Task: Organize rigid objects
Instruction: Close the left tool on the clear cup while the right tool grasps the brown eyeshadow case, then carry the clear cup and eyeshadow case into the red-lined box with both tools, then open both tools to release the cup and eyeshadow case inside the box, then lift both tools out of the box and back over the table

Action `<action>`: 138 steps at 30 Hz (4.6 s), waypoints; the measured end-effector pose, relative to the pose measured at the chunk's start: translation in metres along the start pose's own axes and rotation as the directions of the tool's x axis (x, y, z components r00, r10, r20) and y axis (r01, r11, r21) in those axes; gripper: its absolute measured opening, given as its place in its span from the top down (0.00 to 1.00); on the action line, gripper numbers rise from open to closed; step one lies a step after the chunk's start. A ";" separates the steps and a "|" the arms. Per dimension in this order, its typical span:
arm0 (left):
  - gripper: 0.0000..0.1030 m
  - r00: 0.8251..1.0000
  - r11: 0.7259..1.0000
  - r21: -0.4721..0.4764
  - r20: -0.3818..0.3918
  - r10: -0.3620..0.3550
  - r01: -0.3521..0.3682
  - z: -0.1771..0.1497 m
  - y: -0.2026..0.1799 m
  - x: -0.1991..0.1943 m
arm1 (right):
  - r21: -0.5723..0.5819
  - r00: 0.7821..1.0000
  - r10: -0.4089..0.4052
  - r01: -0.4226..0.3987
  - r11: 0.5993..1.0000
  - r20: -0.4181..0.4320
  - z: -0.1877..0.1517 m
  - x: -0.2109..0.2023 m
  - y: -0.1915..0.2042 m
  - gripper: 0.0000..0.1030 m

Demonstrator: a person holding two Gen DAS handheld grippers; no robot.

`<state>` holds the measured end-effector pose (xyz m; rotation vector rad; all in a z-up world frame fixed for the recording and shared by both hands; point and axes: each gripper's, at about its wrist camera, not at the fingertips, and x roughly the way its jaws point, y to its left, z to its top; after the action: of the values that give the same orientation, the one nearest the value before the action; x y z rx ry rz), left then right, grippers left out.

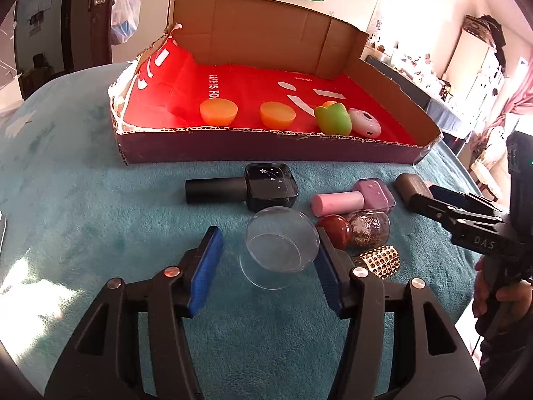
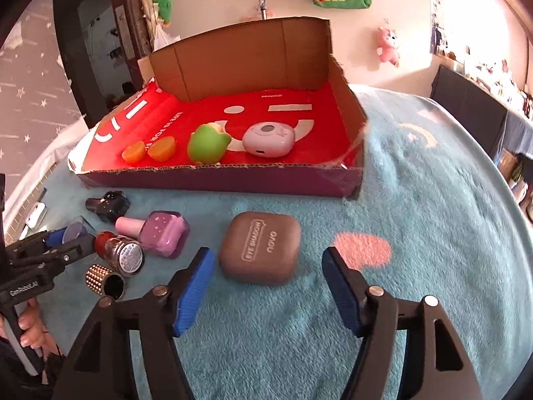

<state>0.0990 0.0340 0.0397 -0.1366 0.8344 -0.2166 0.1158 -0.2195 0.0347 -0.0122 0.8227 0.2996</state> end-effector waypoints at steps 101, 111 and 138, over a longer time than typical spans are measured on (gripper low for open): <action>0.24 0.996 0.996 0.014 -0.030 -0.089 0.089 0.177 0.019 0.052 | -0.078 0.983 0.053 -0.068 0.995 -0.176 0.173 0.101 0.025 0.36; 0.14 0.985 0.997 0.048 0.163 -0.063 0.056 0.152 -0.002 -0.033 | -0.079 0.999 0.050 -0.050 0.996 0.000 0.171 0.006 0.024 0.22; 0.06 0.923 0.986 0.132 0.382 0.042 -0.100 -0.026 -0.062 -0.105 | -0.083 0.911 -0.035 0.075 0.994 0.412 -0.037 -0.136 0.046 0.00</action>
<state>0.0030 -0.0010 0.1109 -0.0047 0.4343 -0.1759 -0.0102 -0.2148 0.1126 -0.0615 0.3877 0.2756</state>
